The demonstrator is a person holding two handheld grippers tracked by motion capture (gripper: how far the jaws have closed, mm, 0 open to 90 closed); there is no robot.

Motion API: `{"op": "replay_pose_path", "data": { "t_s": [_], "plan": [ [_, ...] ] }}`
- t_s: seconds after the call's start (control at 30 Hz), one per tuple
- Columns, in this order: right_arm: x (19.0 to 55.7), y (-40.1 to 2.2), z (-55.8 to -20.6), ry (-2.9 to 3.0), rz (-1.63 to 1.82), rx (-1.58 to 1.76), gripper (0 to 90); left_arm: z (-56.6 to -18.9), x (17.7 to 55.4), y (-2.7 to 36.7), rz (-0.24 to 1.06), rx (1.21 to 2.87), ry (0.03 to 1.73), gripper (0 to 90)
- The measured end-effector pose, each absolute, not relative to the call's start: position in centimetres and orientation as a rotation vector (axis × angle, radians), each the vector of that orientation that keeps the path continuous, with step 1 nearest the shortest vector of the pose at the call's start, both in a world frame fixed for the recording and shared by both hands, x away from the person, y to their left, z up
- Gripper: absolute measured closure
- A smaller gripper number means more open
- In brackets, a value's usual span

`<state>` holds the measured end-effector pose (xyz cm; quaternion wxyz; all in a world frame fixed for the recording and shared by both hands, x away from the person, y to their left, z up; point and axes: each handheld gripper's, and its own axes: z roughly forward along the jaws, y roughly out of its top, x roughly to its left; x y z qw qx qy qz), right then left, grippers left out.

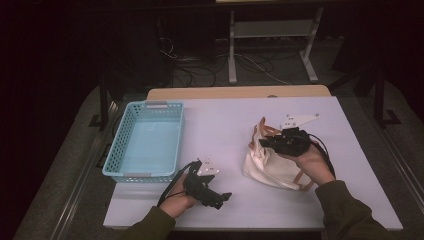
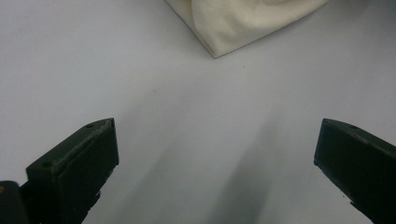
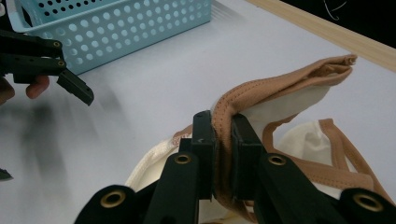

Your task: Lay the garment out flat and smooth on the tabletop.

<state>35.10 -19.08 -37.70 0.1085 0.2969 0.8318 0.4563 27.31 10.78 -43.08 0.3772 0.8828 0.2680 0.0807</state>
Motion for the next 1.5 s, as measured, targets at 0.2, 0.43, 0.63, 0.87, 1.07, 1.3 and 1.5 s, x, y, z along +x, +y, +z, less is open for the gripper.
{"op": "replay_pose_path", "data": {
  "t_s": [0.2, 0.43, 0.63, 0.87, 1.07, 1.3, 1.5],
  "plan": [
    [35.3, -18.4, -37.8, 2.466, 1.336, 0.860, 80.8, -43.1, 27.3, 10.8, 0.205, 2.256, 0.686, 0.0],
    [35.8, -17.6, -38.4, 2.504, 1.317, 0.851, 80.5, -43.1, 27.3, 10.8, 0.204, 2.257, 0.684, 0.0],
    [36.2, -16.7, -38.8, 2.538, 1.300, 0.842, 80.4, -43.0, 27.3, 10.8, 0.202, 2.254, 0.688, 0.0],
    [36.3, -15.7, -39.0, 2.562, 1.295, 0.827, 79.9, -43.0, 27.3, 10.8, 0.199, 2.256, 0.687, 0.0],
    [36.3, -15.3, -39.3, 2.585, 1.289, 0.816, 79.8, -43.1, 27.3, 10.8, 0.199, 2.254, 0.689, 0.0],
    [36.2, -14.6, -39.7, 2.617, 1.271, 0.791, 79.8, -43.1, 27.3, 10.7, 0.195, 2.257, 0.688, 0.0],
    [36.3, -13.6, -40.2, 2.650, 1.247, 0.772, 79.8, -43.0, 27.3, 10.8, 0.196, 2.255, 0.685, 0.0]
  ]
}}
